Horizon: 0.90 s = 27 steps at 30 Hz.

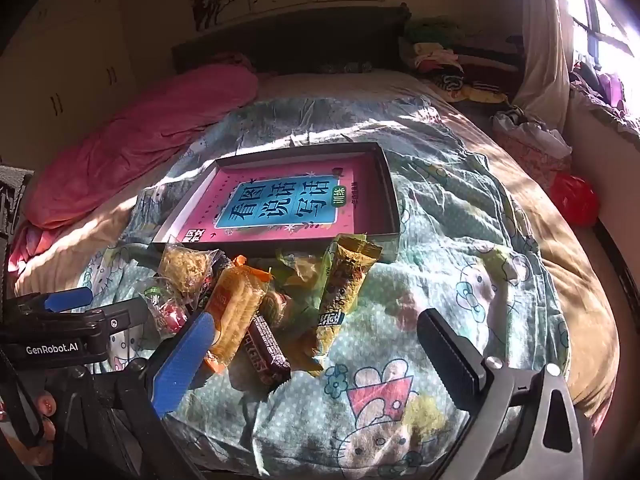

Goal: Organize snacks

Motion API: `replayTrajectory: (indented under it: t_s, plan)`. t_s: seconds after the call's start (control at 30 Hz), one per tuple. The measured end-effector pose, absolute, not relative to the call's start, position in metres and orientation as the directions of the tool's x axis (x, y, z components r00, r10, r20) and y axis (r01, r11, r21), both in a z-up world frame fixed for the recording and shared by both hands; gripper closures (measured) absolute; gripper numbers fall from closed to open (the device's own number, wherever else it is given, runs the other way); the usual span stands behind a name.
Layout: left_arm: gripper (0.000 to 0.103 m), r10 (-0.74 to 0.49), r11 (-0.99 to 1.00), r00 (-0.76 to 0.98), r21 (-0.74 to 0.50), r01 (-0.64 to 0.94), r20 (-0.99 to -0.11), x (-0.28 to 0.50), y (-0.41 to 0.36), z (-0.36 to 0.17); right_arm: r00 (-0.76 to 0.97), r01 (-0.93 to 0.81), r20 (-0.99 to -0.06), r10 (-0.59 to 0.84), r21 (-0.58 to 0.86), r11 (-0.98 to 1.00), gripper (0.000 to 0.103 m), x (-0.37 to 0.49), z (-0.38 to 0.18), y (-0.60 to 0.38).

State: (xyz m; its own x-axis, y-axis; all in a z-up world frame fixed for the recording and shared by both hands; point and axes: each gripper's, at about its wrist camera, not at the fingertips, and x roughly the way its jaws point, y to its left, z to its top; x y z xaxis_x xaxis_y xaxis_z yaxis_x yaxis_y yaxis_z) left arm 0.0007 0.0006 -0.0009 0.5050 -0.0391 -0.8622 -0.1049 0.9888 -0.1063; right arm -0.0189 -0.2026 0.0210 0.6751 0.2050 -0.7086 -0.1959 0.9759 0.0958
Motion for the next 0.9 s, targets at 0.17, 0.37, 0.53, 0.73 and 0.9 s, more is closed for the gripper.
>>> replayTrajectory:
  t_s: [0.17, 0.37, 0.53, 0.73, 0.9]
  plan:
    - [0.001, -0.038, 0.990, 0.501, -0.099, -0.096, -0.865, 0.005, 0.000, -0.002, 0.664, -0.193, -0.719, 0.205, 0.101, 0.976, 0.001, -0.016, 0.018, -0.206]
    - [0.001, -0.045, 0.990, 0.519, -0.106, -0.088, -0.853, 0.002, -0.007, 0.002, 0.672, -0.196, -0.714, 0.196, 0.085, 0.977, 0.001, -0.017, 0.022, -0.200]
    - [0.001, -0.058, 0.989, 0.523, -0.120, -0.085, -0.850, -0.001, -0.003, 0.000, 0.677, -0.202, -0.706, 0.208, 0.093, 0.975, 0.001, -0.018, 0.021, -0.202]
    - [0.001, -0.065, 0.989, 0.525, -0.124, -0.078, -0.849, -0.001, -0.003, 0.002, 0.678, -0.197, -0.707, 0.202, 0.091, 0.976, 0.001, -0.019, 0.022, -0.202]
    - [0.001, -0.071, 0.990, 0.527, -0.126, -0.069, -0.847, -0.001, -0.005, 0.003, 0.676, -0.194, -0.710, 0.199, 0.089, 0.977, 0.001, -0.018, 0.022, -0.203]
